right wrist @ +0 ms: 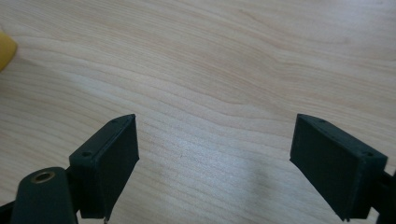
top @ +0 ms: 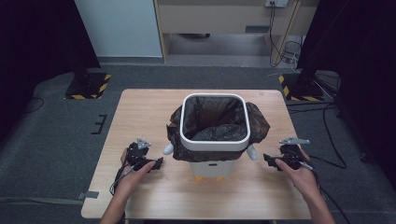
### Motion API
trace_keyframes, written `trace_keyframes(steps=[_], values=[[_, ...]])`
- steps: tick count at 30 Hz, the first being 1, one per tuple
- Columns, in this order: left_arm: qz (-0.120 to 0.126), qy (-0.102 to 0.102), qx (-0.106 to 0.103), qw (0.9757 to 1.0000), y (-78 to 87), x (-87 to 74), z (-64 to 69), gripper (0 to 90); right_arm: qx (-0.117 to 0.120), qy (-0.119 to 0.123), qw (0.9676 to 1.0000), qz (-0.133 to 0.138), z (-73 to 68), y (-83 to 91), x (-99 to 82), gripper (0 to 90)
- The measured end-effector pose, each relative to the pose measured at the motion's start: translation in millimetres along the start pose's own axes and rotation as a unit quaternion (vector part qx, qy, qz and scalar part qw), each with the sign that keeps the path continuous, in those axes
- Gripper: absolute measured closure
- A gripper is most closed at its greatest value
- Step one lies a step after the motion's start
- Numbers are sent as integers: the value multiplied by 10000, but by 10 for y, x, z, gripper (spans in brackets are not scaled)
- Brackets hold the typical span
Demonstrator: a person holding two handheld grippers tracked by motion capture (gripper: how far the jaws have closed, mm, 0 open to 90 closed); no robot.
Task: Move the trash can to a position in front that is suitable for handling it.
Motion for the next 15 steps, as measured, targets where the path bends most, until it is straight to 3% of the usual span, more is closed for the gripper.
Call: trace_keyframes(steps=[3, 15], values=[[11, 5, 0, 10000, 0, -1, 1, 0, 107, 13, 9999, 34, -6, 99, 47, 181], [-21, -21, -8, 10000, 11, -13, 11, 0, 148, 274, 9994, -178, 20, 438, 98, 233]])
Point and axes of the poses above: each handheld gripper's, and its own axes: y roughly backward along the jaws, x roughly out of its top, z roughly to its right, the point moved 9 cm from there along -y, roughly forward along the jaws, and after that the axes turned 5 degrees about -z, right-handed, at the moved point
